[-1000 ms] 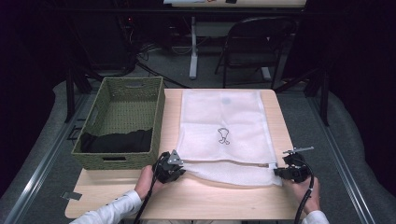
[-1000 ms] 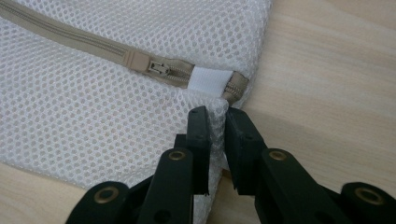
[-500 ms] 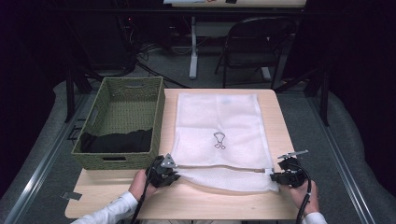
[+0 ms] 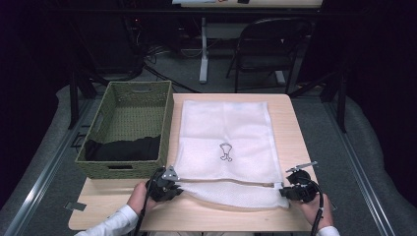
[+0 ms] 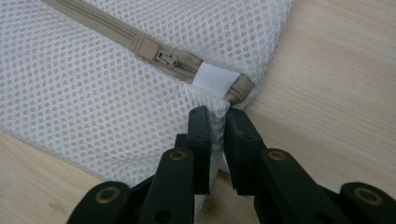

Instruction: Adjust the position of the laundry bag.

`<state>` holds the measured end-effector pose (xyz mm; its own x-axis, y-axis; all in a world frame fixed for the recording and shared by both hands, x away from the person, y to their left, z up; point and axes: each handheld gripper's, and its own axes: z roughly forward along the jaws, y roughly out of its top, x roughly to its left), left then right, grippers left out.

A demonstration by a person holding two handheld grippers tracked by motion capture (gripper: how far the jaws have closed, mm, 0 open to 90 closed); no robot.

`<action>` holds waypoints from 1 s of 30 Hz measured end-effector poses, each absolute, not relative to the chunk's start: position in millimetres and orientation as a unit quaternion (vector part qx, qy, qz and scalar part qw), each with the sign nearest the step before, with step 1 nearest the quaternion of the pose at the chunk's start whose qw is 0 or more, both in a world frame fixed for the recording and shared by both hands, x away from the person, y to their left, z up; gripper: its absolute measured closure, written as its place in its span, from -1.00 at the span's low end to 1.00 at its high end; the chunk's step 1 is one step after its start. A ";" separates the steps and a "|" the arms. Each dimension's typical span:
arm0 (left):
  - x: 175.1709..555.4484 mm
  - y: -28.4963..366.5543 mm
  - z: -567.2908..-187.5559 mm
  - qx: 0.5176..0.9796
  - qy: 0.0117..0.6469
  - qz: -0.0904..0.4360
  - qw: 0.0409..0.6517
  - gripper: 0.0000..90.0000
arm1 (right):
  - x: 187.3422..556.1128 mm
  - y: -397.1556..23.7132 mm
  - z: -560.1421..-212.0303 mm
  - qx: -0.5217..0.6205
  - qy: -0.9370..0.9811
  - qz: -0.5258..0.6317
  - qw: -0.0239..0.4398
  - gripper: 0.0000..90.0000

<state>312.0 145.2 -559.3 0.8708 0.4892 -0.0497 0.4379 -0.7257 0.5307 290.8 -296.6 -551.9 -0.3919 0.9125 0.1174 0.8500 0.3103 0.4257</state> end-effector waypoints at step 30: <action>283.6 151.6 -530.7 0.937 0.216 0.042 0.272 -0.50 | 265.1 -290.5 -526.2 0.513 0.813 0.259 0.095 -0.14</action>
